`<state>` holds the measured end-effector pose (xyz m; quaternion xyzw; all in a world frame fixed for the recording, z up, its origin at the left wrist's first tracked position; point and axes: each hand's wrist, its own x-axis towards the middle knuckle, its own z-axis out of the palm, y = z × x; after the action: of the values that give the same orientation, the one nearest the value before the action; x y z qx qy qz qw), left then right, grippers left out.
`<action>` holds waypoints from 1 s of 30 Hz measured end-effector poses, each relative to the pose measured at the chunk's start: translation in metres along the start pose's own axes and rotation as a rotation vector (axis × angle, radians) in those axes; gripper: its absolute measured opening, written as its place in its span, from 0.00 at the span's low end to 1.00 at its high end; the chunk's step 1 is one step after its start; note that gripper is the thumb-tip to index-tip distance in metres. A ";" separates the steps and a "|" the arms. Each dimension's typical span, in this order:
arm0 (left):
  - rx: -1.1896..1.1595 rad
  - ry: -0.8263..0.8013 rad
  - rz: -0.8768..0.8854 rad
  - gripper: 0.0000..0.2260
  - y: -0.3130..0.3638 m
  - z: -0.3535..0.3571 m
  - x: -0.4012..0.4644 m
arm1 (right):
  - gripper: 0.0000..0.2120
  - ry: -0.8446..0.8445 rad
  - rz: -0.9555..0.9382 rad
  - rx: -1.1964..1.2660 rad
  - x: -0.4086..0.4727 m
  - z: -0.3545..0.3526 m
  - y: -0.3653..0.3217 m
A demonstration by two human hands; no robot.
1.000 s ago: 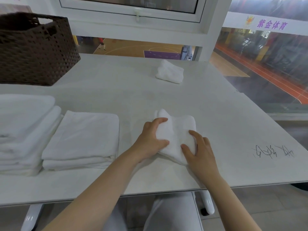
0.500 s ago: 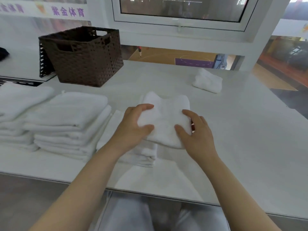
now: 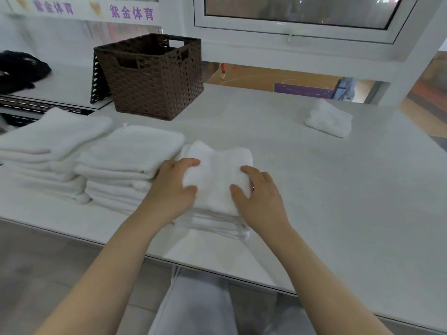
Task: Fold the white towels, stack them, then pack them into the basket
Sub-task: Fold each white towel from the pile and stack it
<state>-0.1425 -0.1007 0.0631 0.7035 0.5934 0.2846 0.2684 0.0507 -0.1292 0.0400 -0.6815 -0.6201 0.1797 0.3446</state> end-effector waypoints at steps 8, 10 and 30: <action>0.666 -0.070 0.212 0.23 0.035 0.012 0.015 | 0.28 -0.118 -0.165 -0.430 0.010 -0.015 -0.006; 0.596 -0.122 0.207 0.20 0.040 0.022 0.029 | 0.30 -0.180 -0.224 -0.433 0.019 -0.015 -0.010; 0.618 -0.229 0.079 0.26 0.010 0.041 0.040 | 0.29 -0.312 -0.059 0.119 0.016 0.000 0.030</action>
<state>-0.1006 -0.0640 0.0446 0.8015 0.5898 0.0206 0.0959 0.0750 -0.1139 0.0223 -0.6052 -0.6740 0.3097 0.2890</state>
